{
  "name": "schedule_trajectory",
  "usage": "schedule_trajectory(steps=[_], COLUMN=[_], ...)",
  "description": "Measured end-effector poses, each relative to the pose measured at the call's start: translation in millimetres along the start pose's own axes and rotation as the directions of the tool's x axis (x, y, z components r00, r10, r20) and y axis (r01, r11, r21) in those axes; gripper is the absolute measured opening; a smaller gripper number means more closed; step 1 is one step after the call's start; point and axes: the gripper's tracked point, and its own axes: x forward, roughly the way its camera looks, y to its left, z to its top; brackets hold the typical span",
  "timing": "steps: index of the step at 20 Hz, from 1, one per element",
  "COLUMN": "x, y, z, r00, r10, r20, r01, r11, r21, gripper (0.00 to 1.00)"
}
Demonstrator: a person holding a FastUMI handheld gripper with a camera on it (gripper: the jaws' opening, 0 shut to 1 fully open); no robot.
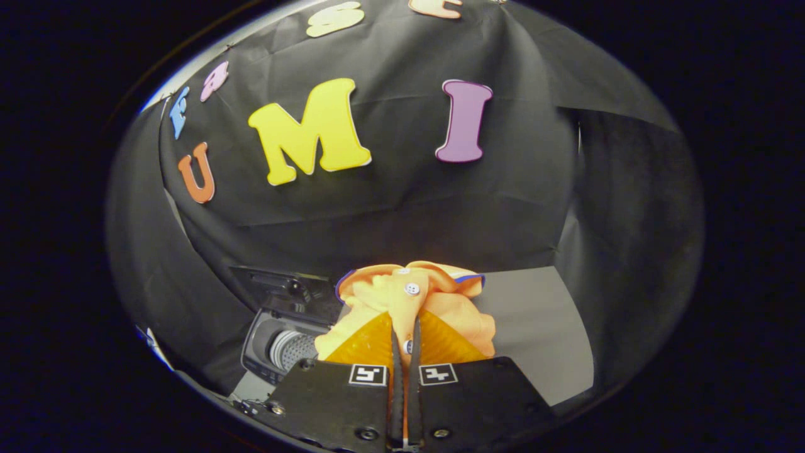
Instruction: Put the clothes into the washing machine and then close the washing machine lid.
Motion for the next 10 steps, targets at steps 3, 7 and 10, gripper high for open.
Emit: schedule_trajectory(steps=[3,7,10], x=[-18.0,-42.8,-57.2], y=[20.1,54.4,80.4], z=[12.1,22.3,28.3], r00=[0.999,0.996,0.993], r10=[0.011,0.046,0.068], r20=[0.037,0.076,0.094], r01=[-0.011,-0.045,-0.066], r11=[1.000,0.999,0.998], r21=[-0.017,-0.014,-0.023], gripper=[0.06,0.06,0.06])
